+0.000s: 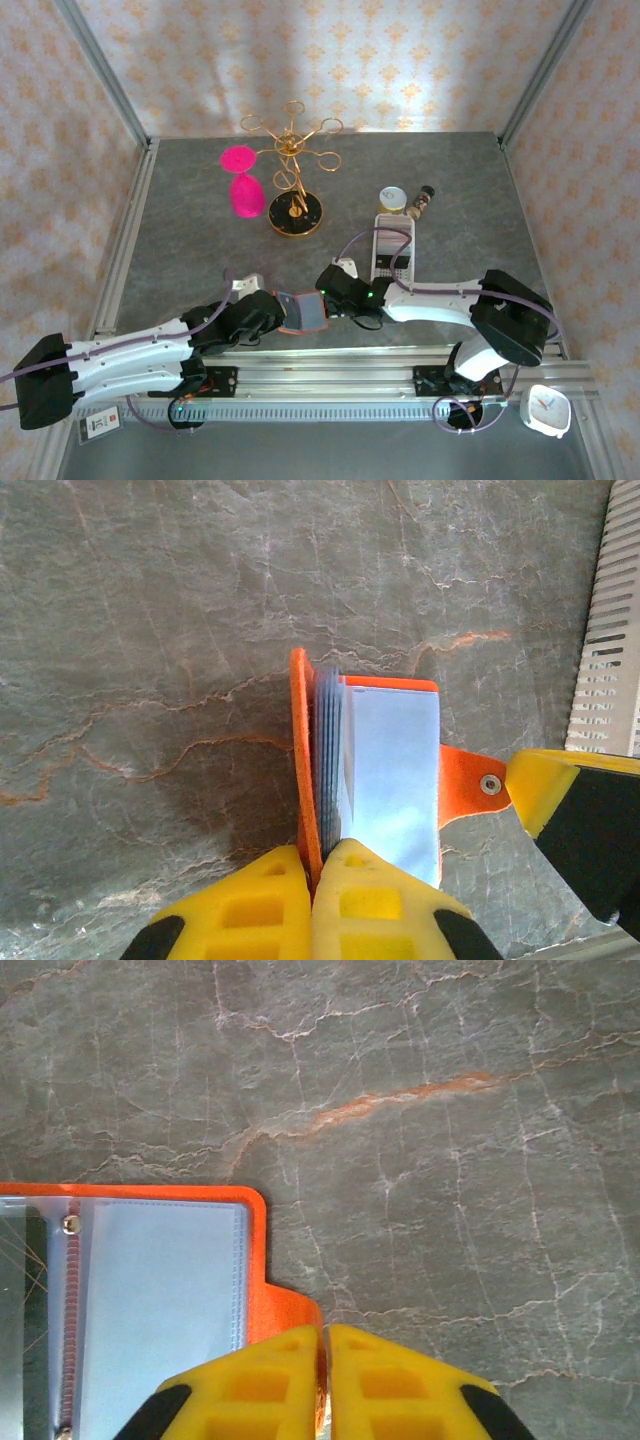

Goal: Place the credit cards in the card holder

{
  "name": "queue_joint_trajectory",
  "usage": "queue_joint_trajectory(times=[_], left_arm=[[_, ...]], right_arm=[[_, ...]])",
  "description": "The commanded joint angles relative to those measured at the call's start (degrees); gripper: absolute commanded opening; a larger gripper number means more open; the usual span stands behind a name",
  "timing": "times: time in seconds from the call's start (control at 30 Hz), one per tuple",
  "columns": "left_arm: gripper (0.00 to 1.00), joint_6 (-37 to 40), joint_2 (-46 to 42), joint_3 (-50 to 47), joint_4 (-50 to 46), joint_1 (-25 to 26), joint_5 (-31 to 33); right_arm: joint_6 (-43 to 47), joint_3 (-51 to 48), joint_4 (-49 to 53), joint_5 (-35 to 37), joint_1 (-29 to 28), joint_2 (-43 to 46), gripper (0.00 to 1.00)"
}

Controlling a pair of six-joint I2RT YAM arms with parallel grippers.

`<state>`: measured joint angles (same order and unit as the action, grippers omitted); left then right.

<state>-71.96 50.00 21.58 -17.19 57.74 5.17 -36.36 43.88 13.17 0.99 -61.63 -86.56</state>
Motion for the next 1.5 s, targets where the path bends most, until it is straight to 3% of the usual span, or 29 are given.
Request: queue_joint_trajectory(times=[0.0, 0.17, 0.33, 0.53, 0.67, 1.0, 1.17, 1.47], left_arm=[[0.00, -0.06, -0.52, -0.97, -1.90, -0.25, 1.05], [0.00, 0.05, -0.52, -0.80, -1.72, -0.23, 0.80], [0.00, 1.09, -0.35, 0.26, -0.19, -0.24, 0.06], [0.30, 2.34, 0.95, 1.55, 4.54, -0.19, -2.16], [0.34, 3.27, 3.19, 3.39, 7.93, -0.23, -3.24], [0.33, 5.30, 16.37, 9.26, 15.24, 0.23, -6.85], [0.23, 4.45, 22.75, 8.80, 16.88, 0.37, -8.15], [0.13, 0.15, 21.16, 2.73, 23.60, 0.50, -7.97]], right_arm=[[-0.50, -0.50, 1.09, 2.37, -0.34, 1.26, 0.07], [-0.41, -1.11, 0.27, 0.63, -0.30, 0.87, 0.00], [-1.49, -2.48, -1.39, -1.11, -0.32, 1.30, 0.00], [-3.54, -5.11, -4.12, -2.29, -0.34, 2.44, 0.00], [-4.40, -6.81, -5.47, -2.42, -0.34, 2.99, 0.00], [-5.94, -10.77, -9.77, -2.39, -0.33, 6.64, 0.00], [-6.34, -12.04, -10.18, -2.16, -0.31, 8.34, 0.00], [-6.89, -12.56, -11.05, -2.88, -0.34, 11.16, 0.00]])
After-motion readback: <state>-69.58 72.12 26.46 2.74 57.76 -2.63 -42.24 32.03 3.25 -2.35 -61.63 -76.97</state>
